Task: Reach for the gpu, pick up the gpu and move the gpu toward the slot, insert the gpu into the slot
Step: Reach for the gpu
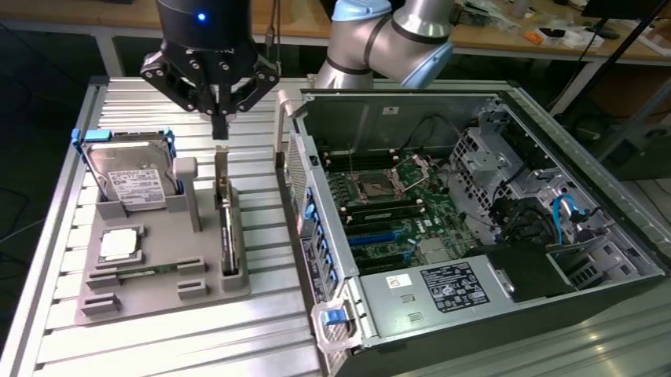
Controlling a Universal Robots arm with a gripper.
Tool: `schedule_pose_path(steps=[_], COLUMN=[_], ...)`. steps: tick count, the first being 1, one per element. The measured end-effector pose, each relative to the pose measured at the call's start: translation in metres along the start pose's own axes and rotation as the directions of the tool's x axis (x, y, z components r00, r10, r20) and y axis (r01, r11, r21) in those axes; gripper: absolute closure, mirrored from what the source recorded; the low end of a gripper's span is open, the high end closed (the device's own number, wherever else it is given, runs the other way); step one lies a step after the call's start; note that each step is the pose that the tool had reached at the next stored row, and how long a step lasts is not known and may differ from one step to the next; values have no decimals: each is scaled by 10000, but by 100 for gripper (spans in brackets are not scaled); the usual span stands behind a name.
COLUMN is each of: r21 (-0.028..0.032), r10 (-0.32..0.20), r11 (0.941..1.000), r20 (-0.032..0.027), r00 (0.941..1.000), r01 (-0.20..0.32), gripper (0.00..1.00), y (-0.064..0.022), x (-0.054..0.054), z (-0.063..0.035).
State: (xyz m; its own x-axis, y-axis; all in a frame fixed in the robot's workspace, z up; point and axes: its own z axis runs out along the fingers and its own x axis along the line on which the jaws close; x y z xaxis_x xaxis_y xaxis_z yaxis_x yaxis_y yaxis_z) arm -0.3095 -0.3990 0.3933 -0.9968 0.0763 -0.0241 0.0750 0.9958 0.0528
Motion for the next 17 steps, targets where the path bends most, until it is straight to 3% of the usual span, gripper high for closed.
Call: schedule_pose_path(steps=[3, 8, 17], r21=[-9, -11, -35], r10=[1, -40, -987], r11=[10000, 10000, 9951], r20=[1, -1, -51], r00=[10000, 10000, 9951], r01=[-1, 40, 987], gripper=[89, 89, 89], y=[-8, -9, -10], x=[104, 117, 136], z=[-3, -3, -4])
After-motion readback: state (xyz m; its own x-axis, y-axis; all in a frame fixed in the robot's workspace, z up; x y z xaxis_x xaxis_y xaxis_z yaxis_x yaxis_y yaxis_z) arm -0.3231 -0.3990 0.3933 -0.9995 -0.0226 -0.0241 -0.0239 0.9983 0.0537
